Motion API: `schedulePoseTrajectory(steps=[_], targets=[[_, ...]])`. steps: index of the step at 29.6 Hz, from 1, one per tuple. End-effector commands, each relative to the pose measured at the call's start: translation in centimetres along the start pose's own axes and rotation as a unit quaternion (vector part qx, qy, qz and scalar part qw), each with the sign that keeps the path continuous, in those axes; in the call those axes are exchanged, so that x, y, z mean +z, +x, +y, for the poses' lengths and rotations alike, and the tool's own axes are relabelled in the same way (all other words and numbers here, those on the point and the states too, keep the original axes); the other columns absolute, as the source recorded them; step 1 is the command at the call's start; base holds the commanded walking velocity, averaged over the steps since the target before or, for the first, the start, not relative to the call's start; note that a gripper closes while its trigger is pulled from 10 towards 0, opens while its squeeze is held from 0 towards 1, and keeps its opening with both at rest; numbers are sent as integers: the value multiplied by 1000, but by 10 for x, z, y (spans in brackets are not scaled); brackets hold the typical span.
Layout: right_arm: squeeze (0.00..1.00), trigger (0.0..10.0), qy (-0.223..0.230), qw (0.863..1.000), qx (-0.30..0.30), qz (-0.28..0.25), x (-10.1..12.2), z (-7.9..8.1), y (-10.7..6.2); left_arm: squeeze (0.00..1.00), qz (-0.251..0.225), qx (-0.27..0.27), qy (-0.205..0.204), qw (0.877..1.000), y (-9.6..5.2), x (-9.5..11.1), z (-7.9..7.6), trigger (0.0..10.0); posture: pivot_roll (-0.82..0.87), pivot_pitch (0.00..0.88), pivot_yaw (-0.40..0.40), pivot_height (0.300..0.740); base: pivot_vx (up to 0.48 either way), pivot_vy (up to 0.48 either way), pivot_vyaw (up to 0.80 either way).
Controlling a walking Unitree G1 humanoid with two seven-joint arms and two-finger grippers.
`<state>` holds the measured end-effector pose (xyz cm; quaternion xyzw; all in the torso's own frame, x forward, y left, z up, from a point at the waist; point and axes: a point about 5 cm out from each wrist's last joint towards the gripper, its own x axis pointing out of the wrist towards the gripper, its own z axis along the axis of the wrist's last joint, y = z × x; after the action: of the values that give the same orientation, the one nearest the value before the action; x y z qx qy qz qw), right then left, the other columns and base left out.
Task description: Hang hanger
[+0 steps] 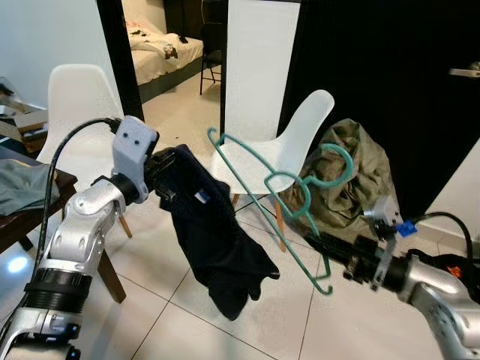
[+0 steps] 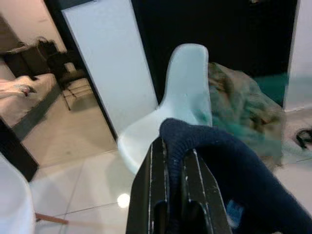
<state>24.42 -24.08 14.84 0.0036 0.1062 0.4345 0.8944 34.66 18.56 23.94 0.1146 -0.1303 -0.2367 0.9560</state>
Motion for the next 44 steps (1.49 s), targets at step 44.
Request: schedulePoseTrajectory(steps=[44], targets=[[0, 10000, -54, 991, 62, 101, 15, 24, 3, 0, -52, -36, 4, 998, 5, 21, -10, 10000, 35, 0, 2, 740, 0, 0, 0]])
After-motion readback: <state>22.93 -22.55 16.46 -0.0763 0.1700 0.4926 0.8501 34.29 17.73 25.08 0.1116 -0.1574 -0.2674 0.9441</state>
